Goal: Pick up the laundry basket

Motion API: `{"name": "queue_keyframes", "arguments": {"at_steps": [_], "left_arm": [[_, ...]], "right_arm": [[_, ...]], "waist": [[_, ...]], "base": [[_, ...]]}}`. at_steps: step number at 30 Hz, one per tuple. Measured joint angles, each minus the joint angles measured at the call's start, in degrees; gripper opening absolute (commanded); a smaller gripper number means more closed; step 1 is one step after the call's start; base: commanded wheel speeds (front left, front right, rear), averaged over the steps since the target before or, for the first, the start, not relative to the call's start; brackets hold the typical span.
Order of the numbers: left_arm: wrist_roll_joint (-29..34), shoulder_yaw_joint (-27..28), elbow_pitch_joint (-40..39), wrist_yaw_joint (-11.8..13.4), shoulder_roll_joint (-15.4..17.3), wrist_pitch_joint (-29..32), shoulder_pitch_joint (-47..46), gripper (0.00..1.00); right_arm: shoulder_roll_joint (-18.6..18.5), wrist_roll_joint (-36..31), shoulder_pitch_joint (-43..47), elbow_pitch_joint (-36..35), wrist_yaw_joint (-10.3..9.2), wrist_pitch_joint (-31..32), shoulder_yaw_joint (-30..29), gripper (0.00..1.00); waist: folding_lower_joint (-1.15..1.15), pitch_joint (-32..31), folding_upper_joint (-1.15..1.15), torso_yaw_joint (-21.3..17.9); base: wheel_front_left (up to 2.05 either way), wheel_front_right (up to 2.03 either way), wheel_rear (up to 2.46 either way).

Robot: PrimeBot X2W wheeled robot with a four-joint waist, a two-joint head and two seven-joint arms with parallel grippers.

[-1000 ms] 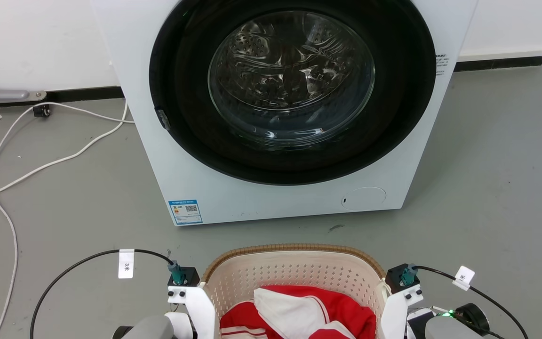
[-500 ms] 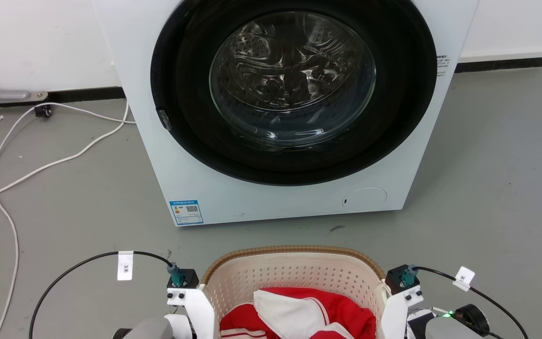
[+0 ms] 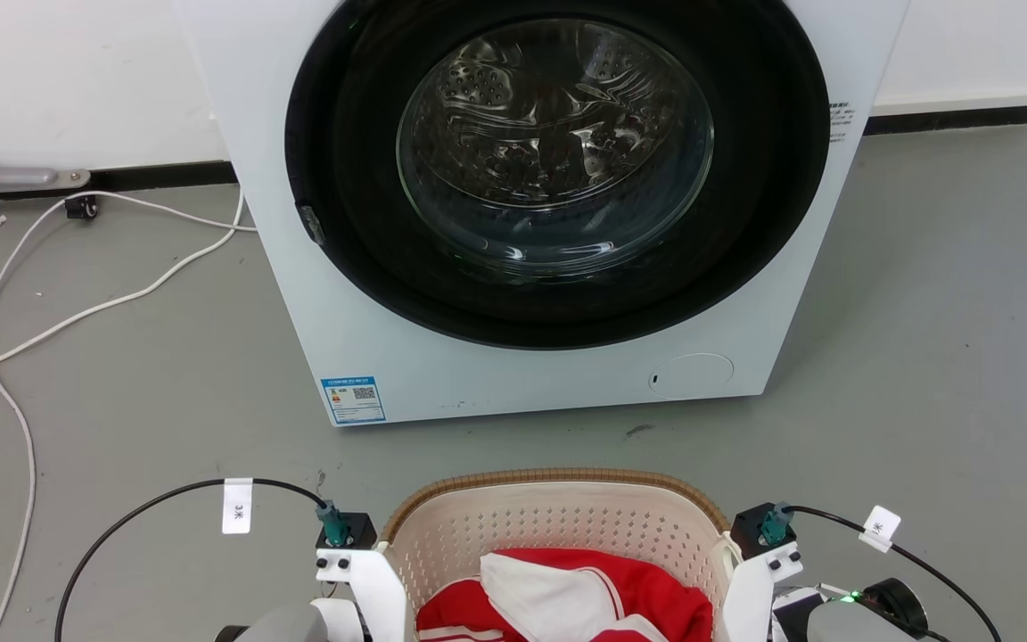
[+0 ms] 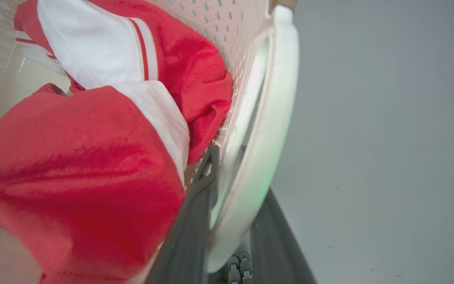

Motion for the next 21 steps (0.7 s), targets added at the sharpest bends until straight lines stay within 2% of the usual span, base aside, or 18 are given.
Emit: {"name": "queue_keyframes", "arguments": {"at_steps": [21], "left_arm": [[-2.40, -2.49, 0.29, 0.00, 0.18, -0.34, -0.04, 0.00]], "right_arm": [[-0.26, 2.38, -0.07, 0.00, 0.00, 0.48, 2.13, 0.00]], "waist": [[0.00, -0.33, 0.00, 0.15]], "base": [[0.00, 0.00, 0.00]]}}
